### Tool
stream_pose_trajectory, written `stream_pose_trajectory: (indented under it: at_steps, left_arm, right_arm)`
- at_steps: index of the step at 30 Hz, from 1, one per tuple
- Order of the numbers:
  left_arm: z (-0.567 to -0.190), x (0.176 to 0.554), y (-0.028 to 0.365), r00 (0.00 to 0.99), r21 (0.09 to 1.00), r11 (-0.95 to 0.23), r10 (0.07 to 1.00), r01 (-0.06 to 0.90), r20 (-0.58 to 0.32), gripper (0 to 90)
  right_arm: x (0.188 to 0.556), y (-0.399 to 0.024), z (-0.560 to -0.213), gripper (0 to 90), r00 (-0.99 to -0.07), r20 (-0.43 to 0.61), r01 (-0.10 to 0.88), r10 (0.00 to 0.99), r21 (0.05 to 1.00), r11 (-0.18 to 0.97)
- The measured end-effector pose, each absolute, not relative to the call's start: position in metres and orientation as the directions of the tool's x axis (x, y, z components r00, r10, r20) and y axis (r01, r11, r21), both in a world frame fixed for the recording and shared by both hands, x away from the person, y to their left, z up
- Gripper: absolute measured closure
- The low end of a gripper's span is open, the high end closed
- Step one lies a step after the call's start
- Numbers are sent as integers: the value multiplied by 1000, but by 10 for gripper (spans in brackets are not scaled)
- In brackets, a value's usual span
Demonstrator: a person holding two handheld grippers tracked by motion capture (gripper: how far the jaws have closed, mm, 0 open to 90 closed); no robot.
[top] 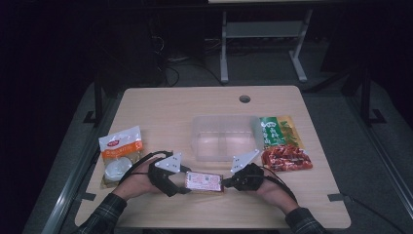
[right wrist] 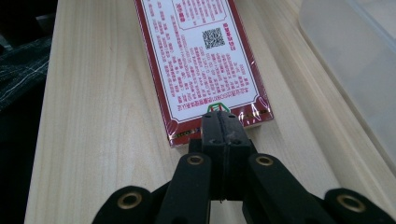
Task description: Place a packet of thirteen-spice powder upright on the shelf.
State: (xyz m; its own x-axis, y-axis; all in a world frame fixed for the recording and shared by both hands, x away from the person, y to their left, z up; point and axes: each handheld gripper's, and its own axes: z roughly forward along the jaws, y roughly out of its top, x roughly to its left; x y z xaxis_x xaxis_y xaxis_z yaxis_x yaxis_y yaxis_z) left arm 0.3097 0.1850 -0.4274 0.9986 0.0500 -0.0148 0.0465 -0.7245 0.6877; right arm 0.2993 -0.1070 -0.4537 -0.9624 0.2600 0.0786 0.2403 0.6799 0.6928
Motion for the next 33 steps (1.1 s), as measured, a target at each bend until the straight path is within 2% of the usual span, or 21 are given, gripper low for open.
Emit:
stream_pose_trajectory:
  at_steps: [10,33]
  left_arm:
    - [-409,311,177,1000,767,-641,23,13,2,312]
    - [-391,318,127,999,840,-541,-43,-46,28,309]
  right_arm:
    - [299,-108,-454,900,-960,95,256,265,686,681]
    - [300,-117,-456,900,-963,90,247,253,667,703]
